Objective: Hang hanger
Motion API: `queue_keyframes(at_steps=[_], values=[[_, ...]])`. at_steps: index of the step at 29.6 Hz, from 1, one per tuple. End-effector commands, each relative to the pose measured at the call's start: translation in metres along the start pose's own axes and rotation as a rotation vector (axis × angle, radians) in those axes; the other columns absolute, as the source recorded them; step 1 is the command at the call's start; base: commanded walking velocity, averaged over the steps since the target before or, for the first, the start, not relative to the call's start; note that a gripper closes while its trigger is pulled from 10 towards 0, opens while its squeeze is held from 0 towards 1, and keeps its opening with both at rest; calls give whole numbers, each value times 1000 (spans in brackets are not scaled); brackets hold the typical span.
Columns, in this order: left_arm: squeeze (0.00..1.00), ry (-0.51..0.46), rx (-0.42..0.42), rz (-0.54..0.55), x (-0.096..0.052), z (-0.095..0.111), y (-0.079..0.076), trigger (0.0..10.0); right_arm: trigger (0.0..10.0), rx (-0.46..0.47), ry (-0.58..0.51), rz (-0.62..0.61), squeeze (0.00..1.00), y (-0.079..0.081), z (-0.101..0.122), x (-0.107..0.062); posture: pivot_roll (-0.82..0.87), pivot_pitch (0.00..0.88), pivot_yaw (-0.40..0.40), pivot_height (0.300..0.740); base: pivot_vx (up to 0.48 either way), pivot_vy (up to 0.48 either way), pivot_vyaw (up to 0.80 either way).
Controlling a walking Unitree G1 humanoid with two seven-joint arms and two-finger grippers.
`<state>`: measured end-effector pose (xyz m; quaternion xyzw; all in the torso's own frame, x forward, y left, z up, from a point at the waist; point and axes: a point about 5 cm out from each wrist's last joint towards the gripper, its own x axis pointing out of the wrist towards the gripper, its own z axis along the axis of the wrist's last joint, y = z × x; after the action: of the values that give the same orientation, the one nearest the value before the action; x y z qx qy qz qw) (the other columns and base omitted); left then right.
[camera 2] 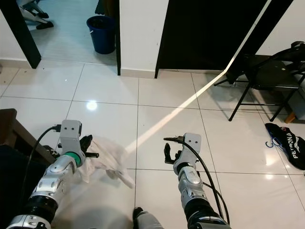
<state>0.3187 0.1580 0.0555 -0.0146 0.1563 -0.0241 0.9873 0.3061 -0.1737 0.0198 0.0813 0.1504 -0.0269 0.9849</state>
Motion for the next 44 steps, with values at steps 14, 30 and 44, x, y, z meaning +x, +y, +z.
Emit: queue_keyframes(at_steps=[14,30,44], values=[[0,-3,5,-6,-3,-3,-5,10000,10000,-12,29,-9,0,-7,-7,-4,9,113,-10,740,0,-290,0],[0,0,-5,9,-3,-4,-3,10000,10000,-20,32,-6,0,-8,-7,-4,5,113,-15,740,0,-290,0],[0,16,-2,-1,-1,-1,2,10000,10000,-20,31,-5,0,-8,-5,-3,9,113,-19,740,0,164,0]])
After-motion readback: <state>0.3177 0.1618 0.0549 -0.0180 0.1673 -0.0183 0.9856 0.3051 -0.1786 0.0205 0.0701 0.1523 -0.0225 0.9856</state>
